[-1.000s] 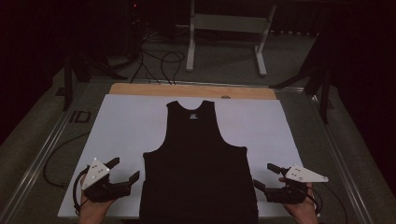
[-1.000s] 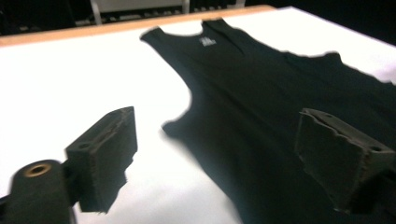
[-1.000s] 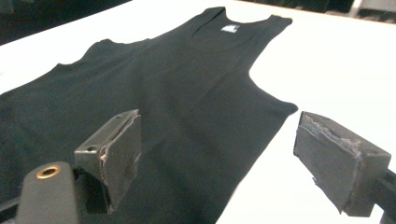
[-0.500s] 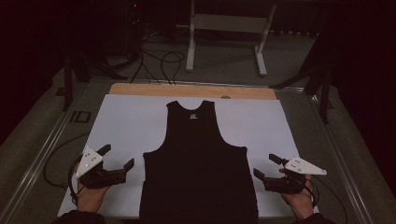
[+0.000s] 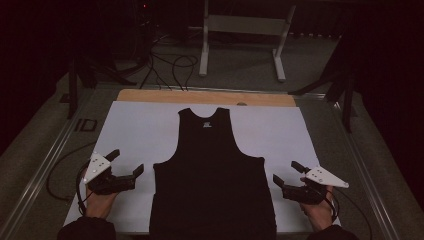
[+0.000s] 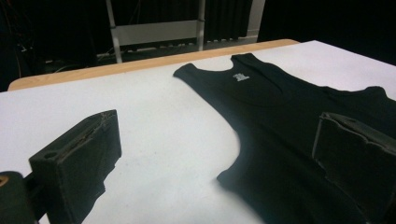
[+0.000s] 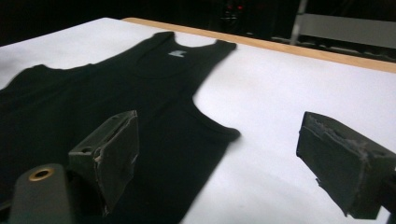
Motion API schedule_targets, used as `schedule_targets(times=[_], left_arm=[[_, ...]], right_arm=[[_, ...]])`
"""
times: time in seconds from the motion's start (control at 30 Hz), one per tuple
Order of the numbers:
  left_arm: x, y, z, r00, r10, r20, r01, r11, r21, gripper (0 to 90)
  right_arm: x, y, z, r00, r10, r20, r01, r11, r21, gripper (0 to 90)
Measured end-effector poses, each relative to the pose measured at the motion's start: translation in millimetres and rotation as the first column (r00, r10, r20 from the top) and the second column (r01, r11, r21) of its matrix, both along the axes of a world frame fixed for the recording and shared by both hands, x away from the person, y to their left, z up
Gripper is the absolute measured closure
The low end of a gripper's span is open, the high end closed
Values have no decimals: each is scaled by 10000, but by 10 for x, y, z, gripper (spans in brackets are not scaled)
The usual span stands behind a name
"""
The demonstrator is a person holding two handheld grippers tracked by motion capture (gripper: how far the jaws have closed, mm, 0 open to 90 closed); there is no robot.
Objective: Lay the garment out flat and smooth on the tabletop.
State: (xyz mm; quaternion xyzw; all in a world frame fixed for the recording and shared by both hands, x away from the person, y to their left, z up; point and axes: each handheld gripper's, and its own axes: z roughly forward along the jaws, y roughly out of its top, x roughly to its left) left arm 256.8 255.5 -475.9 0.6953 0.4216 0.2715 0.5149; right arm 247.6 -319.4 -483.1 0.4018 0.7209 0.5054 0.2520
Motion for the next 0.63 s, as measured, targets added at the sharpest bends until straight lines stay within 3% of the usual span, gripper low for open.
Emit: schedule_targets(times=[0.3,0.63], left_arm=[[-77,48,-73,9999,40,-136,-39,9999,95,23],[-98,48,-77,9995,299,-31,-298,9994,179,25]], right_arm=[[-103,-56,-33,9986,-190,485,196,9998,-107,117],[-56,-116,-68,9971,-619,447,624,9980,-100,107]])
